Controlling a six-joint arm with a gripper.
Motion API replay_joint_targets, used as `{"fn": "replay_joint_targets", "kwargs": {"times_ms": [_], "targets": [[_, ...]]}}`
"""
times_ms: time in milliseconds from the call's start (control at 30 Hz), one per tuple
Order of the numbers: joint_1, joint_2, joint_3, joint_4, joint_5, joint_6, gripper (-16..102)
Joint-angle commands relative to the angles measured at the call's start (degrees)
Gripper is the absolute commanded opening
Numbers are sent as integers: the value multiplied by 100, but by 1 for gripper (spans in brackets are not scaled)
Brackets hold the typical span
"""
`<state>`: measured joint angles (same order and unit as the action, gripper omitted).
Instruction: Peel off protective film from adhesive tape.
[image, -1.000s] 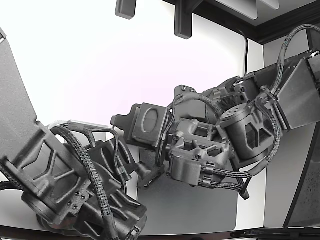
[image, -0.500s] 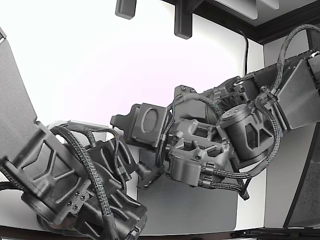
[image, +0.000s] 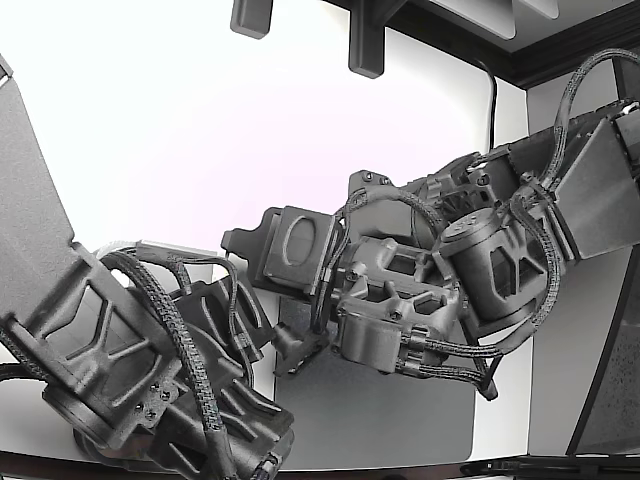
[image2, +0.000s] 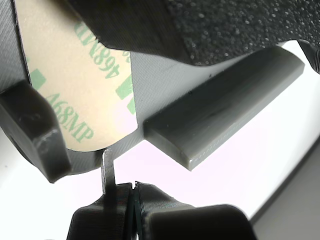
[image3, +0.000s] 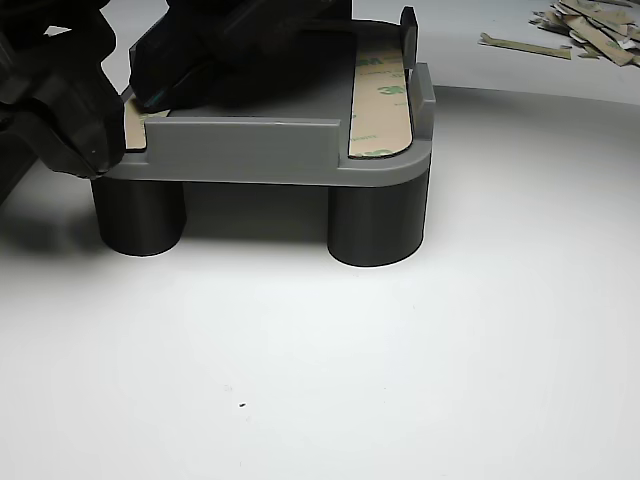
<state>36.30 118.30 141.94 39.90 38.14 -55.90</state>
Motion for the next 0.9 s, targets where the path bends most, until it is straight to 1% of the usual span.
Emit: {"fn": "replay_joint_targets", "kwargs": {"times_ms": [0, 867], "targets": [[-35, 79, -193, -26, 26, -9, -11], [0, 53, -229, -62, 26, 53, -11]]}}
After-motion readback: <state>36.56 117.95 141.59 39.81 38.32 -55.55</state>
